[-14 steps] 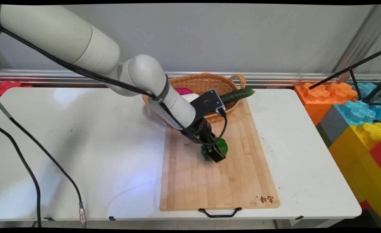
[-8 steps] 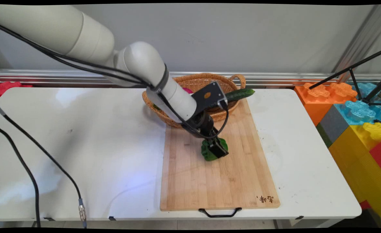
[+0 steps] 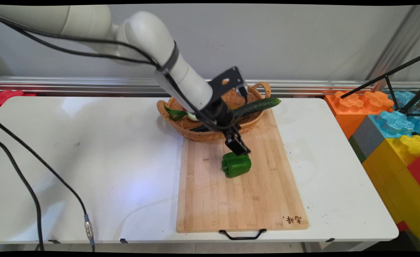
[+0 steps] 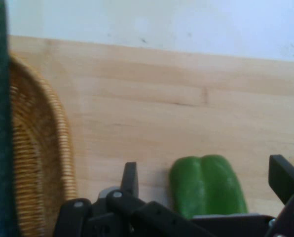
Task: Pick up the cucumber from the vegetable basket
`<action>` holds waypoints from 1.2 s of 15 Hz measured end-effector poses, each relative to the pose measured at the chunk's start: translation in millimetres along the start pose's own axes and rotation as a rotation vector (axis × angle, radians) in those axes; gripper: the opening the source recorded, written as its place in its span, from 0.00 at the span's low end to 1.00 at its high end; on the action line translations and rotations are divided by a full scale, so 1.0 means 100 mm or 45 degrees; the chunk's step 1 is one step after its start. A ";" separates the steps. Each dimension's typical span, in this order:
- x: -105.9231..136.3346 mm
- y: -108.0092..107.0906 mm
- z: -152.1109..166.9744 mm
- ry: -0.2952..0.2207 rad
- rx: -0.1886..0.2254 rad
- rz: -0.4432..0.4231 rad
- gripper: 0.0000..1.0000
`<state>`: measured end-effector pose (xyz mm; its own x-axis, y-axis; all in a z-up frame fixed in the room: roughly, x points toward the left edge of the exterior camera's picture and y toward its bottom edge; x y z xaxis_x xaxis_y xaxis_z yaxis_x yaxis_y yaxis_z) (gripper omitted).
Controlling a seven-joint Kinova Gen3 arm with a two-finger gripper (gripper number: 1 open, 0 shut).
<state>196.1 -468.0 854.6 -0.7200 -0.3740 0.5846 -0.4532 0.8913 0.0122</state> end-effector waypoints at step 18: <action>0.14 -1.05 0.26 -0.046 0.260 0.115 1.00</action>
<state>220.3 -573.2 840.7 -0.7793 -0.3071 0.5463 -0.4803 0.8526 -0.2059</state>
